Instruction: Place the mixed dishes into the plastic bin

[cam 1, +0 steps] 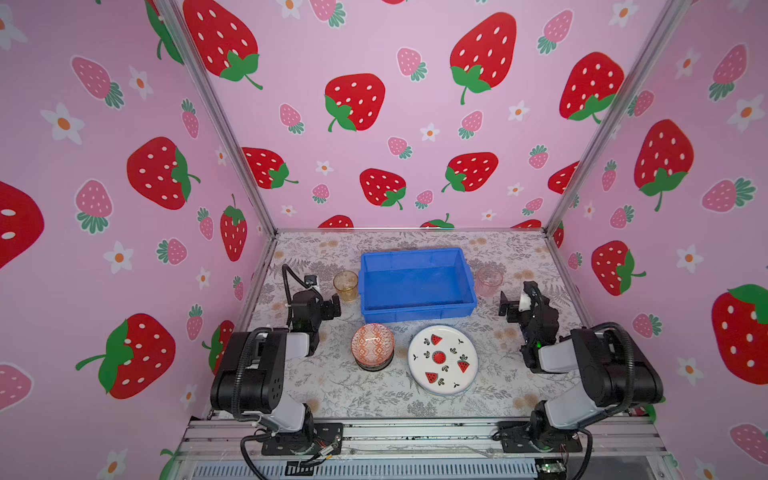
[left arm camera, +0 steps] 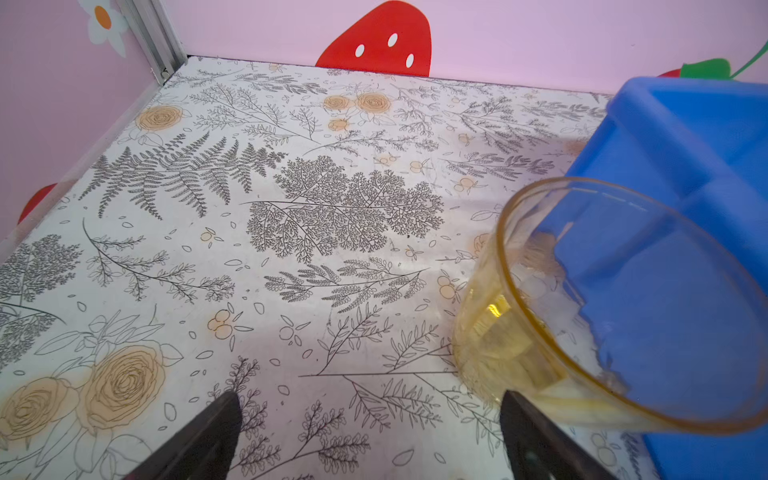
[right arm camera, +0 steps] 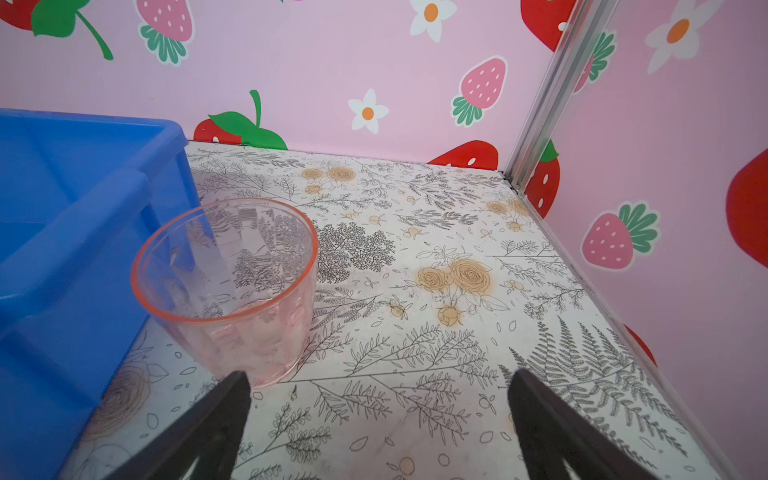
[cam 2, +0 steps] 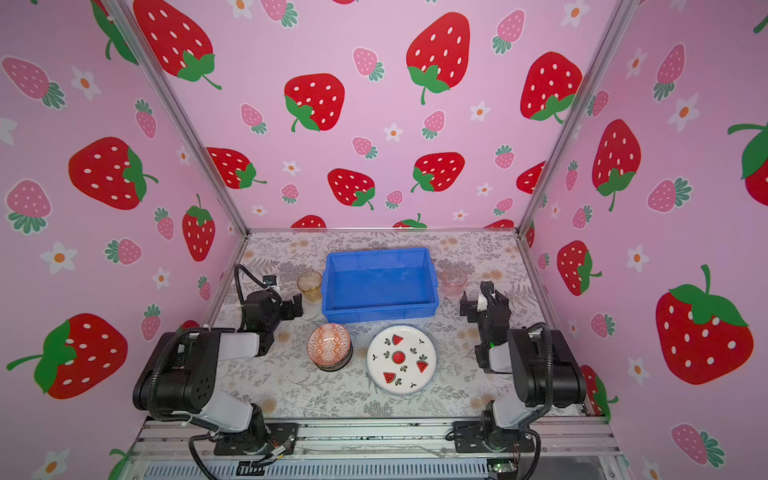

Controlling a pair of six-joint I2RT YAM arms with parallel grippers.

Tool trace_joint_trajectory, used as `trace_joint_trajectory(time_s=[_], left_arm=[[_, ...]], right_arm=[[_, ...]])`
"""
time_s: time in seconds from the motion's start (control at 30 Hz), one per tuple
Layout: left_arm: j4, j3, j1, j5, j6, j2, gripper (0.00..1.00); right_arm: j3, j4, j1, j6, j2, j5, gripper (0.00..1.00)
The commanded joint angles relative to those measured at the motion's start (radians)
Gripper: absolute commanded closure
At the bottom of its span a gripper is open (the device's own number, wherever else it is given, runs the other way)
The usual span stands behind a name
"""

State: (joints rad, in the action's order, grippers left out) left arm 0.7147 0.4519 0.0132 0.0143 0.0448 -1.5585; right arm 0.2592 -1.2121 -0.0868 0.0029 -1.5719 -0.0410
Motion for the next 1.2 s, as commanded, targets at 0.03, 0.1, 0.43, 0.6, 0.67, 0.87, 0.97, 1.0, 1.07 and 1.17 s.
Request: trace_joint_trajectory(time_s=[0.03,0.1,0.43,0.6,0.67,0.87,0.97,1.0,1.07,1.17], left_arm=[[0.022,0.018,-0.003,-0.010,-0.020,0.012,0.01],[0.022,0.018,-0.003,-0.010,-0.020,0.011,0.01],[0.021,0.018,-0.003,-0.010,-0.020,0.011,0.01],[0.022,0.018,0.000,-0.014,-0.019,0.012,0.01],[0.022,0.018,0.003,-0.017,-0.017,0.011,0.01],[0.020,0.019,0.010,-0.028,-0.013,0.011,0.01],[0.020,0.019,0.009,-0.028,-0.013,0.011,0.01],[0.020,0.019,0.009,-0.028,-0.013,0.011,0.01],[0.022,0.018,0.010,-0.028,-0.013,0.011,0.01],[0.014,0.010,0.002,0.065,0.016,0.046,0.01]], right_arm=[[0.014,-0.029,-0.001,0.002,0.001,0.000,0.01],[0.014,-0.029,-0.002,0.001,0.000,0.000,0.01],[0.013,-0.029,-0.001,0.001,0.001,0.000,0.01],[0.012,-0.029,-0.002,0.000,0.001,0.000,0.01],[0.012,-0.030,-0.001,0.000,0.001,0.000,0.01],[0.014,-0.030,-0.002,0.002,0.001,-0.002,0.01],[0.012,-0.029,-0.002,0.002,0.000,-0.002,0.01],[0.012,-0.029,-0.002,0.002,0.002,-0.002,0.01],[0.011,-0.030,-0.002,0.002,0.003,-0.002,0.01],[0.022,0.001,-0.002,0.012,0.025,-0.015,0.01]])
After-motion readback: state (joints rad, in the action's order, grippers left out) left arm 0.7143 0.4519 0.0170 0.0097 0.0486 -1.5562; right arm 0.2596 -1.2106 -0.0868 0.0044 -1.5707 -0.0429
